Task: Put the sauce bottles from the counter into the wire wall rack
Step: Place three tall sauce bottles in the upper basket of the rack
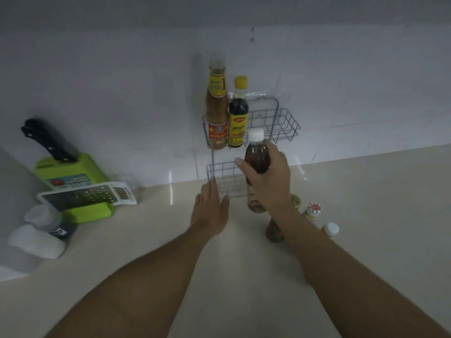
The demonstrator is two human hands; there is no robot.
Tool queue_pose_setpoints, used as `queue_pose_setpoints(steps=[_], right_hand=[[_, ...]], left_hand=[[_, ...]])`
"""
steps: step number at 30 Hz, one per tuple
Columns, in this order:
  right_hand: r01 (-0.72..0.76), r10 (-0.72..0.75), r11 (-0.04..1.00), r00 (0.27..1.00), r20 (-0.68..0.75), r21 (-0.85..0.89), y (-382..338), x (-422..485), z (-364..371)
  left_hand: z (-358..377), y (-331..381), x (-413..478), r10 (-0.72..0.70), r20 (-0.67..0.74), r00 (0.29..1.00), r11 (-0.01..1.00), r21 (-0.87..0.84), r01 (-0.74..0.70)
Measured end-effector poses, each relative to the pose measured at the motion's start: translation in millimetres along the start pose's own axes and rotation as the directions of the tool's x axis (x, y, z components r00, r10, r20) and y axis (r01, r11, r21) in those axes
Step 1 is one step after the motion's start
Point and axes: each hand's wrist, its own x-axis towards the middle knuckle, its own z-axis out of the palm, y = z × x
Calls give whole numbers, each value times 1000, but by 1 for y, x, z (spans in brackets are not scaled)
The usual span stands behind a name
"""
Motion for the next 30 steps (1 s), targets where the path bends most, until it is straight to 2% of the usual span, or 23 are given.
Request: queue_pose_setpoints(steps=[4,7,10,17,25,30], right_hand=[[119,-100,984,986,-137,133,-31,70,-19],[137,-102,977,973,-207,162,-42,110,-26],[136,-95,972,972,-214,189,-45,138,-24],[152,-148,974,988,-34,169,-33,155,-1],[84,-88,990,996,32,116,-33,163,7],[25,-43,985,994,101,170,-13,149,13]], left_hand=[[-50,35,36,13,-231,973,984,-171,-54],[-74,49,50,38,-295,955,968,-224,-108],[-84,56,56,46,-296,954,960,-252,-124],[-83,63,58,1,-225,974,936,-343,-81],[-86,55,61,-4,-193,981,935,-349,-65],[-86,58,60,-5,-185,983,933,-355,-62]])
